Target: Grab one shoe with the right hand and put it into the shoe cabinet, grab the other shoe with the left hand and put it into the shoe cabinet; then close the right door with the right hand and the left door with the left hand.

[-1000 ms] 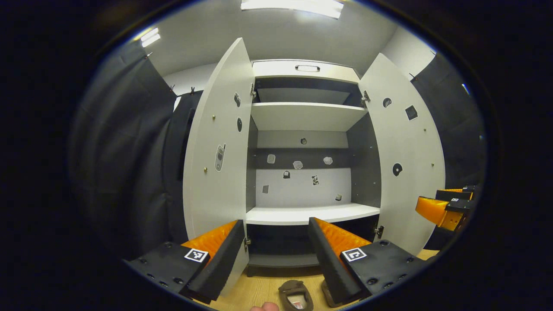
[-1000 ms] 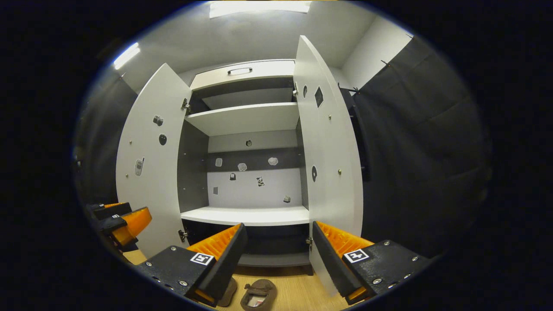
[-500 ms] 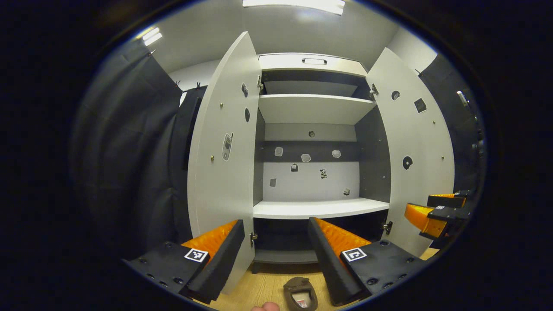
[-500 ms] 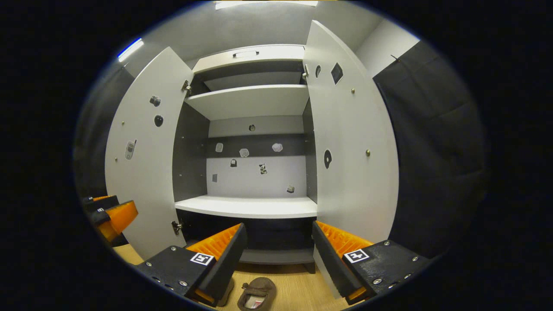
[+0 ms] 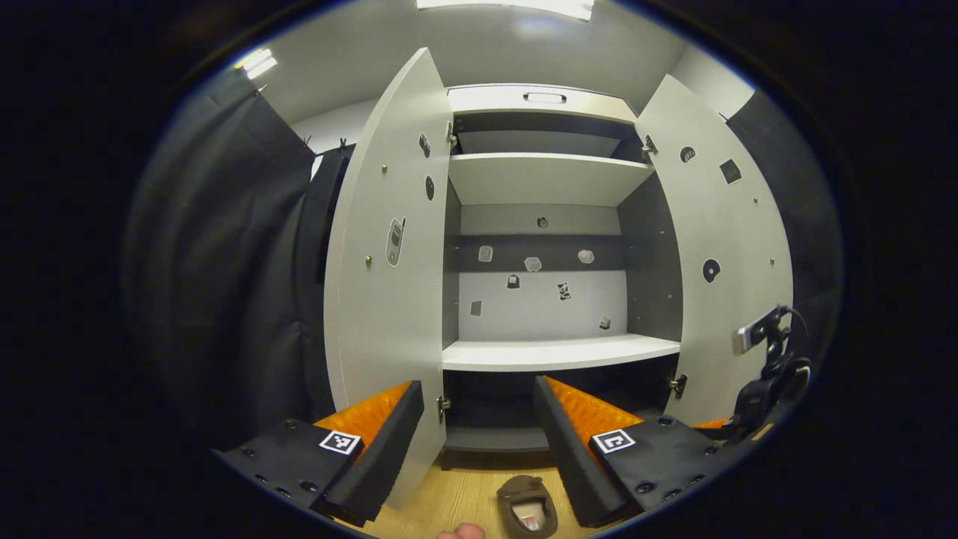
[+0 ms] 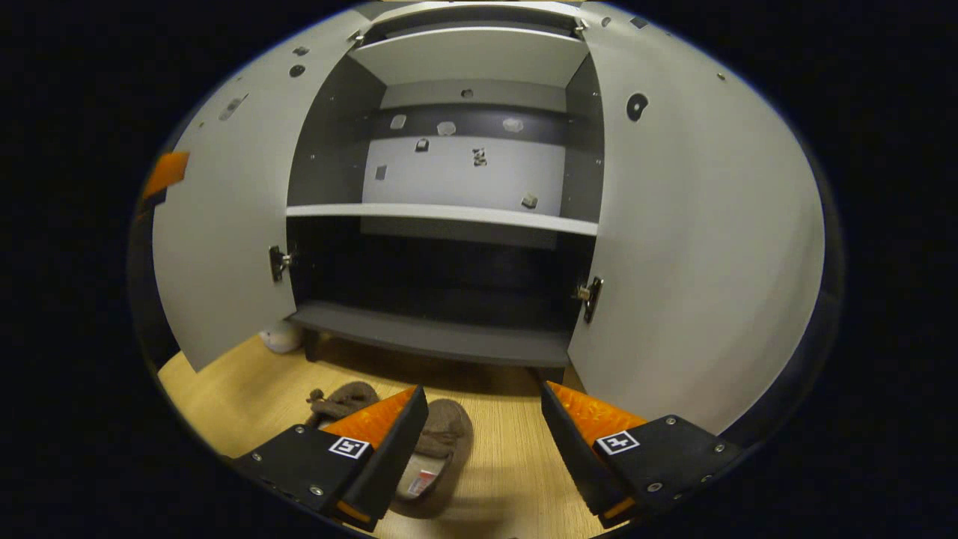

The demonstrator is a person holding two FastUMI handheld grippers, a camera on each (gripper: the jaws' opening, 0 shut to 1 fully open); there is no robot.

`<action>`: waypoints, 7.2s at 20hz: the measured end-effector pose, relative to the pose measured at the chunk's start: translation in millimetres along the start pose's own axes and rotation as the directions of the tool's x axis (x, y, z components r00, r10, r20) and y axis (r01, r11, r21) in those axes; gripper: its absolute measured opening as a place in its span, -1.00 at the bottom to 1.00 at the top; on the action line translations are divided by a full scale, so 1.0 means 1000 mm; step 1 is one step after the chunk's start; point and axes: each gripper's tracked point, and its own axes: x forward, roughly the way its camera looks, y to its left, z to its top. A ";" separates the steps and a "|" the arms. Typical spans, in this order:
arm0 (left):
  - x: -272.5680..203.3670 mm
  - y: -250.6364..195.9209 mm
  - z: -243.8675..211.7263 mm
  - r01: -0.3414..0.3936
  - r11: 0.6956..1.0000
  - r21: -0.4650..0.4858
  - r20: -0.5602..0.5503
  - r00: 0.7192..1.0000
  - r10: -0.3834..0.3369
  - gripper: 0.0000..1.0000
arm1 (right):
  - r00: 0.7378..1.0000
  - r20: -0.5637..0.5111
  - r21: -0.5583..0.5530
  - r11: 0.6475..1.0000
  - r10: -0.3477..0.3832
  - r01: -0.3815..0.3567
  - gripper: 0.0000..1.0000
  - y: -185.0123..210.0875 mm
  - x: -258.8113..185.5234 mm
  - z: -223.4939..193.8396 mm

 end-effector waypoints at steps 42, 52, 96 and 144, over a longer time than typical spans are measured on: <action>-0.009 -0.022 -0.035 0.062 0.995 -0.079 -0.080 0.994 -0.068 0.89 | 0.979 0.192 0.140 0.989 -0.073 0.046 -0.98 -0.031 0.080 0.311; -0.017 0.022 -0.051 -0.039 0.996 -0.082 -0.127 0.992 0.028 0.93 | 0.978 -0.207 0.295 0.952 -0.025 0.086 -0.89 -0.042 0.202 0.287; -0.022 -0.035 -0.286 0.031 0.965 -0.259 -0.698 0.685 -0.209 0.99 | 0.947 0.310 0.149 0.988 -0.083 0.038 0.85 -0.067 -0.127 0.106; 0.330 -0.106 -0.014 0.059 0.989 -0.137 -0.463 0.879 -0.116 -0.77 | 0.950 0.273 0.133 0.984 -0.148 0.115 0.87 -0.097 -0.172 0.100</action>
